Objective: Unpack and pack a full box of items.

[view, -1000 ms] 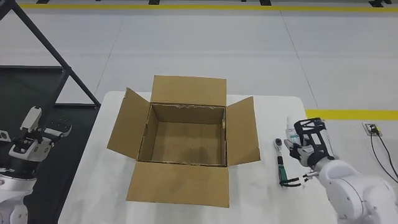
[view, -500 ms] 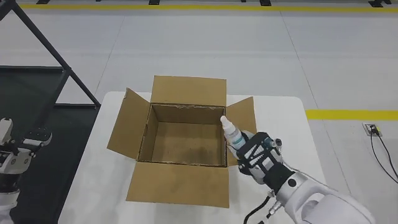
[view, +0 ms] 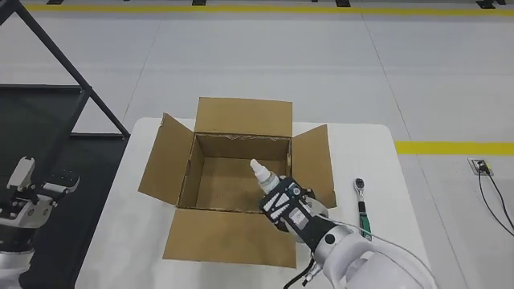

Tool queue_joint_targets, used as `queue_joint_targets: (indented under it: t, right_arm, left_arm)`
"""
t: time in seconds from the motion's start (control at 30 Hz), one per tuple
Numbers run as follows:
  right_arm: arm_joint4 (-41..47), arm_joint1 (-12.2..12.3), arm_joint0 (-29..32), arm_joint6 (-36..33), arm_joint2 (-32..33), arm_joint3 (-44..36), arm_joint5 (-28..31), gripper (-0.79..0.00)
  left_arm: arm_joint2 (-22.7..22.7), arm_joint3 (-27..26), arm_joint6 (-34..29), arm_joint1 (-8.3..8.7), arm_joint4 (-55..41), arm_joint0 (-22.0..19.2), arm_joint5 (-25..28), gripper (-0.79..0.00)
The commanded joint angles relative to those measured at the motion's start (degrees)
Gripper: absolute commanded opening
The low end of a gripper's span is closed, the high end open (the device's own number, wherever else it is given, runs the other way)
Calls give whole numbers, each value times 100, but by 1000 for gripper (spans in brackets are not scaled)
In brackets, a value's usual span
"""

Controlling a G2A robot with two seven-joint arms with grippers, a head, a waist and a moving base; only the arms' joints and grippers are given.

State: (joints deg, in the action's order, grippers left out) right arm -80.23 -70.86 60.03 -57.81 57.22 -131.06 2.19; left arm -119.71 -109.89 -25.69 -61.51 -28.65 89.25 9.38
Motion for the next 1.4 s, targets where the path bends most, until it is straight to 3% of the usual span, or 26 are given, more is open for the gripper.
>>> queue_joint_targets:
  t: [0.0, 0.13, 0.23, 0.43, 0.6, 0.83, 1.17, 1.37]
  right_arm:
    - [0, 0, 0, -1, 0, 0, 0, -785]
    - [245, 0, 207, 612, 139, 144, -10, -785]
    - [601, -12, 148, 1021, 185, 438, 322, -785]
    - [1236, -265, -1267, 619, -542, 1811, 594, -785]
    - [1715, -741, -2852, 317, -1507, 3579, 33, -785]
    - [2648, -1564, -4349, 87, -2675, 6043, -132, -785]
    - [2844, -2663, -5126, 61, -3623, 8667, -430, -785]
    - [3154, -3141, -5254, 117, -3719, 9816, -104, -785]
  left_arm:
    - [76, -2, -14, 4, 50, -67, -46, 0]
    - [180, -74, -88, 15, 153, -190, -101, 0]
    - [194, -138, -138, 23, 238, -237, -122, 0]
    - [170, -204, -130, 14, 233, -171, -80, 0]
    - [109, -250, -48, -11, 132, -21, 1, 0]
    - [-39, -338, 52, -46, 38, 195, 94, 0]
    - [-46, -344, 78, -77, 5, 278, 149, 0]
    - [-57, -313, 61, -86, -10, 257, 141, 0]
